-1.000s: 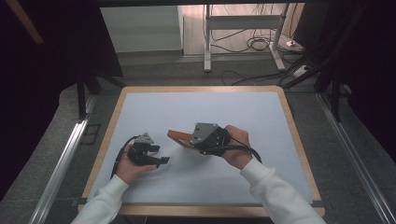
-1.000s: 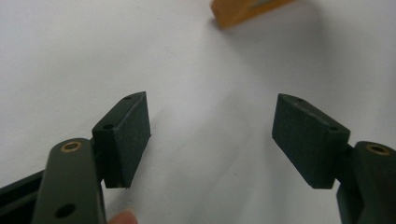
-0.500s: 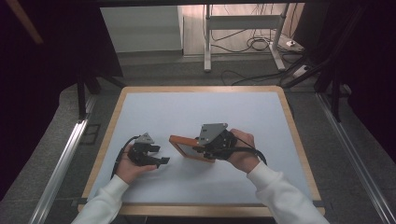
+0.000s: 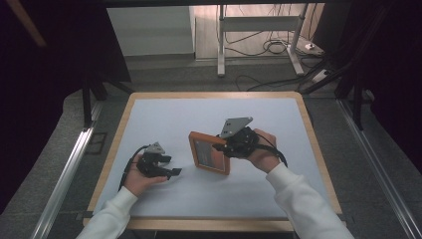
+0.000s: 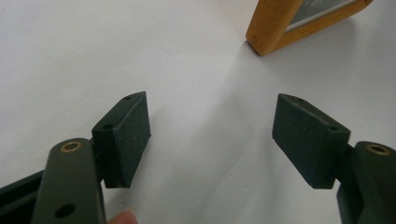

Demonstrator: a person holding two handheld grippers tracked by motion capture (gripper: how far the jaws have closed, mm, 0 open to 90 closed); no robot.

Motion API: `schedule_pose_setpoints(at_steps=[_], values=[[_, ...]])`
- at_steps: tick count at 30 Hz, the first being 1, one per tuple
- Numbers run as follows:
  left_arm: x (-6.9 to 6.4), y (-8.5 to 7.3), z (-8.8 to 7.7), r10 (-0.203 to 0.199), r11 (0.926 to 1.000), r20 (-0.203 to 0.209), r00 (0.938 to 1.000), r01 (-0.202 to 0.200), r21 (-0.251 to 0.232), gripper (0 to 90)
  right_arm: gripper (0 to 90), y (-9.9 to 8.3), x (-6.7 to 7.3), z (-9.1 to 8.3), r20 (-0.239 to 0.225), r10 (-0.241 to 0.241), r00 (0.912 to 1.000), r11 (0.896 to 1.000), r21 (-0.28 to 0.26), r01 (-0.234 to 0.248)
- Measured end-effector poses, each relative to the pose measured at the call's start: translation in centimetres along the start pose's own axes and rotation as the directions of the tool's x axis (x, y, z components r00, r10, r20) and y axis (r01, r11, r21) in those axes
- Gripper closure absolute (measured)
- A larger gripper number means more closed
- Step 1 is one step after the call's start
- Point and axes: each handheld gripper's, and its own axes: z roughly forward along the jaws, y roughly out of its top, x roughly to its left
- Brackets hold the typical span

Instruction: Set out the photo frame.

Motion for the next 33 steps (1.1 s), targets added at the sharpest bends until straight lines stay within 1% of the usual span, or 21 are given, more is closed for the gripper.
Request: schedule_pose_setpoints(at_steps=[5, 9, 11, 13, 16, 17, 23, 25, 26, 28, 29, 30, 32, 33], values=[[0.0, 0.0, 0.0, 0.002, 1.0, 0.0, 1.0, -0.002, -0.002, 27.3, 61.2, -0.4, -1.0, 0.4, 0.019, 0.036, 0.9992, 0.999, 0.018, -0.037], [0.0, 0.0, 0.0, 0.002, 1.0, 0.0, 1.0, -0.002, -0.006, 27.3, 56.6, -0.9, -1.9, 0.9, 0.047, 0.063, 0.9969, 0.997, 0.041, -0.065], [0.0, 0.0, 0.0, 0.003, 1.0, 0.0, 1.0, -0.003, -0.007, 27.3, 55.1, -1.2, -2.4, 1.1, 0.049, 0.085, 0.9952, 0.995, 0.039, -0.087], [-0.1, 0.0, 0.0, 0.003, 0.9999, -0.001, 1.0, -0.003, -0.011, 27.3, 53.9, -1.5, -3.0, 1.3, 0.048, 0.117, 0.992, 0.992, 0.033, -0.118], [-0.1, 0.0, -0.1, 0.003, 0.9998, -0.005, 1.0, -0.003, -0.019, 27.3, 51.2, -2.0, -3.6, 1.7, 0.058, 0.142, 0.9881, 0.989, 0.024, -0.144], [-0.1, 0.0, -0.1, 0.001, 0.9998, -0.004, 1.0, -0.001, -0.02, 27.3, 50.4, -2.1, -3.7, 1.8, 0.063, 0.141, 0.9879, 0.989, 0.027, -0.143], [-0.1, 0.0, -0.2, 0.002, 0.9997, -0.005, 1.0, -0.002, -0.022, 27.3, 46.9, -2.7, -4.4, 2.4, 0.074, 0.175, 0.9817, 0.984, 0.016, -0.177], [-0.1, 0.0, -0.2, 0.003, 0.9998, -0.007, 1.0, -0.003, -0.021, 27.3, 45.9, -2.7, -4.4, 2.5, 0.078, 0.178, 0.981, 0.984, 0.007, -0.179], [-0.1, 0.0, -0.2, 0.002, 0.9998, -0.007, 1.0, -0.002, -0.021, 27.3, 45.0, -2.7, -4.3, 2.6, 0.084, 0.171, 0.9816, 0.985, 0.011, -0.173], [-0.1, 0.0, -0.2, 0.004, 0.9998, -0.008, 1.0, -0.004, -0.021, 27.3, 41.5, -2.7, -4.1, 2.7, 0.101, 0.174, 0.9796, 0.984, 0.017, -0.176], [-0.1, 0.0, -0.2, 0.004, 0.9998, -0.008, 1.0, -0.004, -0.021, 27.3, 37.4, -2.7, -4.0, 2.8, 0.113, 0.178, 0.9775, 0.983, 0.016, -0.181], [-0.1, 0.0, -0.2, 0.004, 0.9997, -0.008, 1.0, -0.004, -0.022, 27.3, 33.5, -2.7, -3.8, 2.9, 0.13, 0.188, 0.9735, 0.981, 0.011, -0.191], [-0.1, 0.0, -0.2, 0.004, 0.9997, -0.008, 1.0, -0.004, -0.024, 27.3, 26.2, -2.8, -3.5, 2.8, 0.14, 0.227, 0.9636, 0.974, -0.016, -0.227], [-0.1, 0.0, -0.2, 0.006, 0.9997, -0.008, 1.0, -0.007, -0.025, 27.3, 23.8, -2.9, -3.3, 2.7, 0.161, 0.237, 0.9581, 0.971, -0.029, -0.236]])
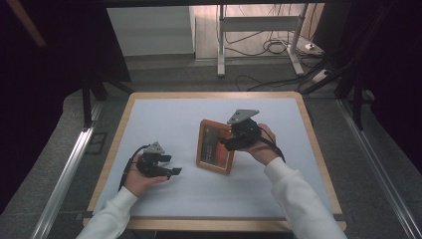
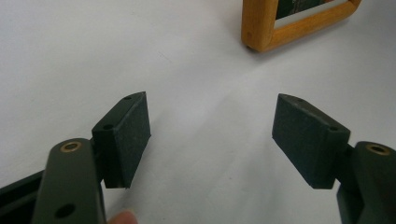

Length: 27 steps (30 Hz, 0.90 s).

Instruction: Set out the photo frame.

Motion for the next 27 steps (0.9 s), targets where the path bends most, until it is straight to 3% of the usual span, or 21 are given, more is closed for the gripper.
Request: schedule_pose_setpoints(at_steps=[2, 6, 12, 16, 23, 26, 27], values=[[0.0, 0.0, 0.0, -0.001, 1.0, 0.0, 1.0, 0.001, 0.0, 27.3, 21.5, -0.4, 0.1, -0.5, 0.028, 0.038, 0.9989, 0.999, -0.036, -0.037], [0.0, 0.0, 0.0, -0.001, 1.0, -0.001, 1.0, 0.001, -0.001, 27.3, 18.8, -1.6, -0.3, -1.5, 0.024, 0.119, 0.9926, 0.99, -0.073, -0.117], [-0.1, 0.0, -0.1, -0.003, 1.0, -0.002, 1.0, 0.003, -0.002, 27.3, 17.9, -4.0, -0.1, -3.0, 0.018, 0.188, 0.9821, 0.978, -0.093, -0.185], [-0.1, 0.0, -0.2, -0.003, 1.0, -0.005, 1.0, 0.003, -0.009, 27.3, 19.5, -5.9, 0.8, -3.5, 0.007, 0.187, 0.9823, 0.978, -0.096, -0.185], [-0.2, 0.0, -0.1, -0.002, 1.0, -0.005, 1.0, 0.002, -0.003, 27.3, 26.5, -8.7, 2.8, -3.5, -0.022, 0.219, 0.9754, 0.973, -0.07, -0.221], [-0.3, 0.1, 0.0, 0.0, 1.0, -0.003, 1.0, 0.0, -0.007, 27.1, 35.6, -9.3, 3.5, -3.2, -0.048, 0.205, 0.9776, 0.976, -0.071, -0.208], [-0.4, 0.1, 0.0, 0.003, 1.0, -0.003, 1.0, -0.003, -0.007, 27.1, 42.5, -9.5, 3.8, -3.1, -0.062, 0.202, 0.9774, 0.976, -0.072, -0.206]])
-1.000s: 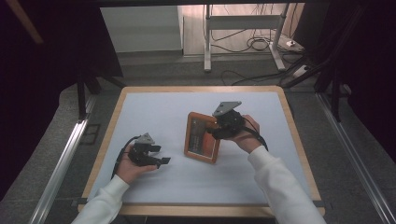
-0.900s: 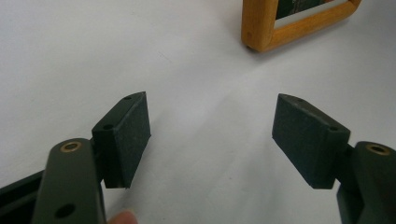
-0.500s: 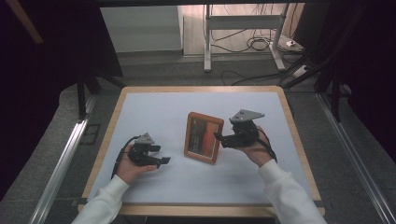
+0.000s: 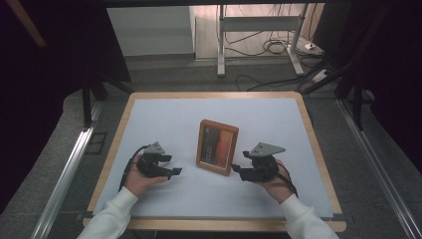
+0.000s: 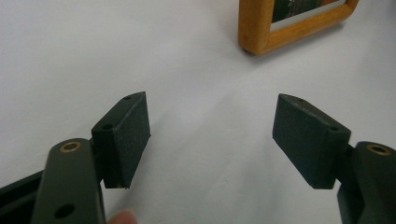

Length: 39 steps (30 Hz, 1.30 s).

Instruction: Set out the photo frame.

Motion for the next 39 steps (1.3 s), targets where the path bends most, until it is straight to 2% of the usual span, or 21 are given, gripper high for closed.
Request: schedule_pose_setpoints(at_steps=[1, 2, 4, 6, 8, 15, 16, 18, 24, 27, 30, 39], values=[[0.0, 0.0, 0.0, -0.001, 1.0, 0.001, 1.0, 0.001, -0.002, 27.1, 55.6, -0.2, 0.2, 0.0, 0.0, -0.007, 1.0, 1.0, 0.001, 0.007], [0.0, 0.0, 0.0, -0.002, 1.0, 0.002, 1.0, 0.002, -0.003, 27.1, 64.1, -0.3, 0.3, 0.1, 0.009, -0.018, 0.9998, 1.0, 0.009, 0.018], [0.0, 0.0, -0.1, -0.002, 1.0, 0.0, 1.0, 0.002, -0.004, 27.1, 76.9, -0.4, 0.5, 0.3, -0.025, -0.024, 0.9994, 0.999, 0.04, 0.025], [0.1, 0.0, -0.1, -0.003, 1.0, 0.0, 1.0, 0.003, -0.008, 27.1, 86.3, -0.7, 0.9, 0.6, -0.051, -0.039, 0.9979, 0.998, 0.052, 0.042], [0.1, 0.0, -0.2, -0.005, 0.9999, 0.001, 1.0, 0.005, -0.011, 27.1, 89.6, -0.8, 1.5, 1.0, -0.075, -0.067, 0.995, 0.995, 0.069, 0.072], [0.0, 0.0, -0.2, 0.0, 0.9999, 0.004, 1.0, 0.0, -0.011, 27.1, 90.0, -1.0, 3.5, 3.3, -0.125, -0.129, 0.9837, 0.982, 0.125, 0.145], [0.0, 0.0, -0.2, -0.001, 0.9999, 0.005, 1.0, 0.001, -0.012, 27.1, 90.0, -1.1, 3.8, 3.7, -0.122, -0.148, 0.9814, 0.977, 0.134, 0.164], [0.0, 0.0, -0.1, 0.001, 1.0, 0.006, 1.0, -0.001, -0.009, 27.1, 90.0, -1.1, 4.0, 4.2, -0.12, -0.156, 0.9803, 0.974, 0.145, 0.173], [0.0, 0.0, -0.2, 0.003, 0.9999, 0.006, 1.0, -0.003, -0.013, 27.1, 90.0, -1.4, 3.4, 5.1, -0.097, -0.165, 0.9816, 0.968, 0.177, 0.18], [0.1, 0.0, -0.1, 0.004, 0.9999, 0.003, 1.0, -0.004, -0.01, 27.2, 90.0, -1.6, 2.9, 5.2, -0.078, -0.148, 0.9859, 0.97, 0.181, 0.16], [0.0, 0.0, -0.2, 0.004, 0.9999, 0.003, 1.0, -0.004, -0.012, 27.3, 90.0, -1.8, 2.4, 5.2, -0.096, -0.127, 0.9872, 0.974, 0.177, 0.143], [0.0, 0.0, -0.3, 0.009, 0.9998, 0.001, 1.0, -0.009, -0.016, 27.3, 90.0, -1.9, 1.9, 5.0, -0.074, -0.143, 0.9869, 0.972, 0.18, 0.154]])
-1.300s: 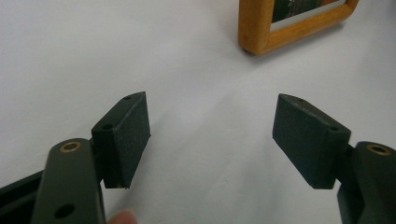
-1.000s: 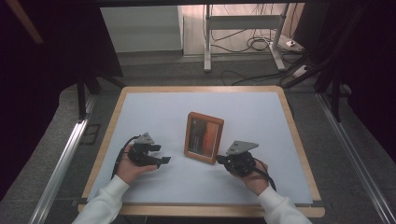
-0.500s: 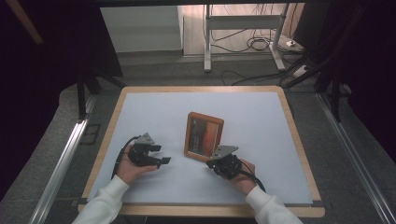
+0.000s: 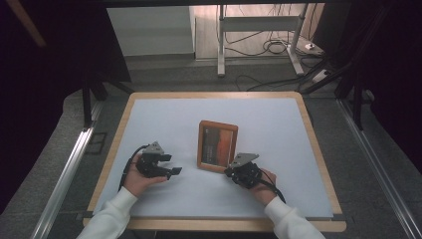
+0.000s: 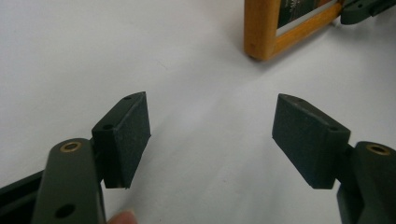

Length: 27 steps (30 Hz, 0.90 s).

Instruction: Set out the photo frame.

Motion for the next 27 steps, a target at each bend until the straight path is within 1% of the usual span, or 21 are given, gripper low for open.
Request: schedule_pose_setpoints(at_steps=[4, 12, 14, 16, 20, 22, 23, 24, 27], values=[[0.0, 0.0, 0.0, 0.0, 1.0, 0.0, 1.0, 0.0, 0.002, 27.3, 90.0, -0.3, -0.6, -0.1, 0.006, 0.019, 0.9998, 1.0, -0.01, -0.019], [0.1, 0.0, 0.1, -0.005, 1.0, 0.003, 1.0, 0.005, 0.0, 27.2, 90.0, -0.4, -0.6, -0.1, -0.001, 0.021, 0.9998, 1.0, -0.018, -0.021], [0.0, 0.0, 0.1, -0.004, 1.0, 0.003, 1.0, 0.004, 0.0, 27.2, 90.0, -0.5, -0.6, -0.1, 0.005, 0.02, 0.9998, 1.0, -0.02, -0.02], [0.0, 0.1, 0.1, -0.005, 1.0, 0.005, 1.0, 0.005, -0.001, 27.2, 90.0, -0.5, -0.5, -0.2, 0.021, 0.017, 0.9996, 1.0, -0.018, -0.016], [0.0, 0.1, 0.2, -0.002, 1.0, 0.004, 1.0, 0.002, 0.003, 27.2, 90.0, -0.8, -0.8, -0.3, 0.015, 0.033, 0.9993, 0.999, -0.024, -0.033], [0.0, 0.1, 0.1, -0.002, 1.0, 0.004, 1.0, 0.002, -0.001, 27.2, 90.0, -0.8, -0.7, -0.5, 0.016, 0.033, 0.9993, 0.999, -0.038, -0.032], [0.0, 0.1, 0.1, -0.004, 1.0, 0.003, 1.0, 0.004, -0.001, 27.2, 90.0, -0.8, -0.8, -0.7, -0.012, 0.05, 0.9987, 0.997, -0.057, -0.051], [0.1, 0.1, 0.1, -0.006, 1.0, 0.002, 1.0, 0.006, -0.001, 27.2, 90.0, -0.8, -0.8, -1.0, -0.028, 0.065, 0.9975, 0.995, -0.075, -0.067], [0.1, 0.1, 0.1, -0.008, 1.0, -0.001, 1.0, 0.008, -0.004, 27.2, 89.4, -0.8, -0.8, -1.9, -0.021, 0.054, 0.9983, 0.994, -0.093, -0.056]])
